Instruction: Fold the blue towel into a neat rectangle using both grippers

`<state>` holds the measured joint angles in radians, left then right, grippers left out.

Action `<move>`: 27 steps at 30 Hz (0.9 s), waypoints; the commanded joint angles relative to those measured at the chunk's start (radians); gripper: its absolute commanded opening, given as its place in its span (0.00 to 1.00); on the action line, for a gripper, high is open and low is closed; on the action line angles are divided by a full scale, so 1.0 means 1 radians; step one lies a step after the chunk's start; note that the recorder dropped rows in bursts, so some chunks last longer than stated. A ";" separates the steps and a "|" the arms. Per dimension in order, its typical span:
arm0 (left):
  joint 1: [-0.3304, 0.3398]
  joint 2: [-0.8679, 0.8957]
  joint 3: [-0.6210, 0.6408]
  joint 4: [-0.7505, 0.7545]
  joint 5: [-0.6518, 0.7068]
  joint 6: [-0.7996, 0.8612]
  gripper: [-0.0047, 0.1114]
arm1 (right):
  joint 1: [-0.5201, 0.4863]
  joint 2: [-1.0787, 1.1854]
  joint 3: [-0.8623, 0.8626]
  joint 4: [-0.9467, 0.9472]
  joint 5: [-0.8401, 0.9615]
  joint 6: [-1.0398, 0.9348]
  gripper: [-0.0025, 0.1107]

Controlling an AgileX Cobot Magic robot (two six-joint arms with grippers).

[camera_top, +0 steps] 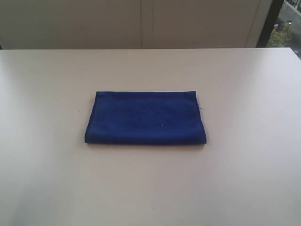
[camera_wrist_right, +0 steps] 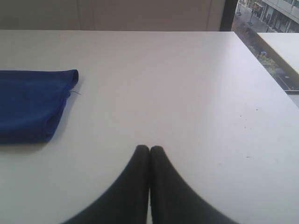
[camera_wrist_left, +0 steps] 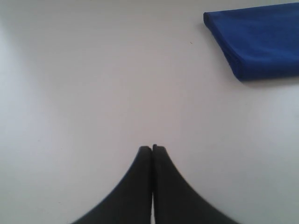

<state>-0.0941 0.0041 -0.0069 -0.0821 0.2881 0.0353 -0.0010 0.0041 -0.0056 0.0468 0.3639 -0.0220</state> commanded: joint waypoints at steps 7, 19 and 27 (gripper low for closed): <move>0.032 -0.004 0.007 0.002 -0.006 -0.010 0.04 | -0.010 -0.004 0.006 -0.006 -0.014 0.001 0.02; 0.115 -0.004 0.007 0.002 -0.006 -0.010 0.04 | -0.010 -0.004 0.006 -0.006 -0.014 0.001 0.02; 0.132 -0.004 0.007 0.002 -0.004 -0.010 0.04 | -0.010 -0.004 0.006 -0.006 -0.014 0.001 0.02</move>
<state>0.0338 0.0041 -0.0069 -0.0803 0.2881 0.0338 -0.0010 0.0041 -0.0056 0.0468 0.3639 -0.0203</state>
